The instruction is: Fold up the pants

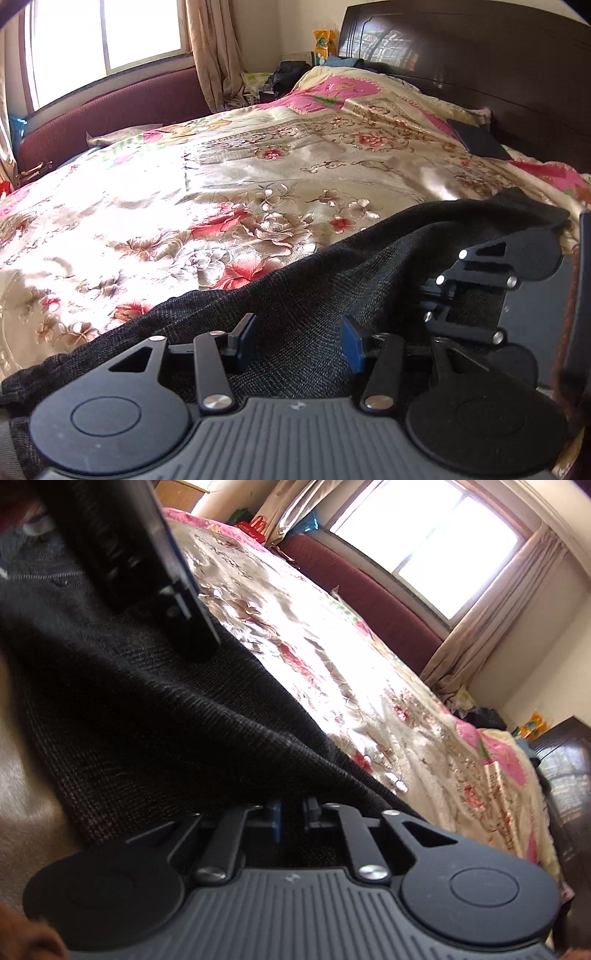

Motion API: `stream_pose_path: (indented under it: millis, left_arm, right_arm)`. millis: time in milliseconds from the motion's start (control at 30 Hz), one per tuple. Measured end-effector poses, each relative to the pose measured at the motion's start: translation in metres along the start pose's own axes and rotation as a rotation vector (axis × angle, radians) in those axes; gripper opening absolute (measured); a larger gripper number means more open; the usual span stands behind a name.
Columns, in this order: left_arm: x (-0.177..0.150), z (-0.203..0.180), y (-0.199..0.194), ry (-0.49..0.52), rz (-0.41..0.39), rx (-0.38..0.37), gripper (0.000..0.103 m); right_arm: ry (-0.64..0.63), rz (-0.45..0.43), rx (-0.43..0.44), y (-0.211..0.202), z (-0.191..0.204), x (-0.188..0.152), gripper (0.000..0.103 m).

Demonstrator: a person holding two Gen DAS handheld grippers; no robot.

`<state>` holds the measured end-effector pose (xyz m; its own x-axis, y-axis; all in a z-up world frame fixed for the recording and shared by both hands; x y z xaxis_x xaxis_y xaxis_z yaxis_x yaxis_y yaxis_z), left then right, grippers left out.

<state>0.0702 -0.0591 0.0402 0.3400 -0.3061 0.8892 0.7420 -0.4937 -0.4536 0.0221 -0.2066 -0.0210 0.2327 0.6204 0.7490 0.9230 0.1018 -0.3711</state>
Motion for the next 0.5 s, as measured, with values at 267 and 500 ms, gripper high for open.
stream_pose_path:
  millis: [267, 500]
  left_arm:
    - [-0.022, -0.029, -0.023, 0.190, -0.002, -0.013, 0.063]
    - [-0.033, -0.056, -0.031, 0.244, -0.007, -0.083, 0.063]
  right_arm:
    - [0.300, -0.017, 0.053, -0.050, -0.048, 0.023, 0.001]
    - [0.343, 0.068, 0.114, -0.090, -0.038, 0.017, 0.001]
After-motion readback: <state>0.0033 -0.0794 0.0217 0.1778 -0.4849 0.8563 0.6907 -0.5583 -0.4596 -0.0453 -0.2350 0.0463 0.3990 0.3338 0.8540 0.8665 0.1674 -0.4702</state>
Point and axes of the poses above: each gripper's, at about its wrist camera, not at the fingertips, and y roughly the way its jaws point, z to its left, x to its top, the point moved 1 cm from there along y, roughly the way its jaws point, and after that the axes turned 14 degrees about -z, right-handed, at the moved point
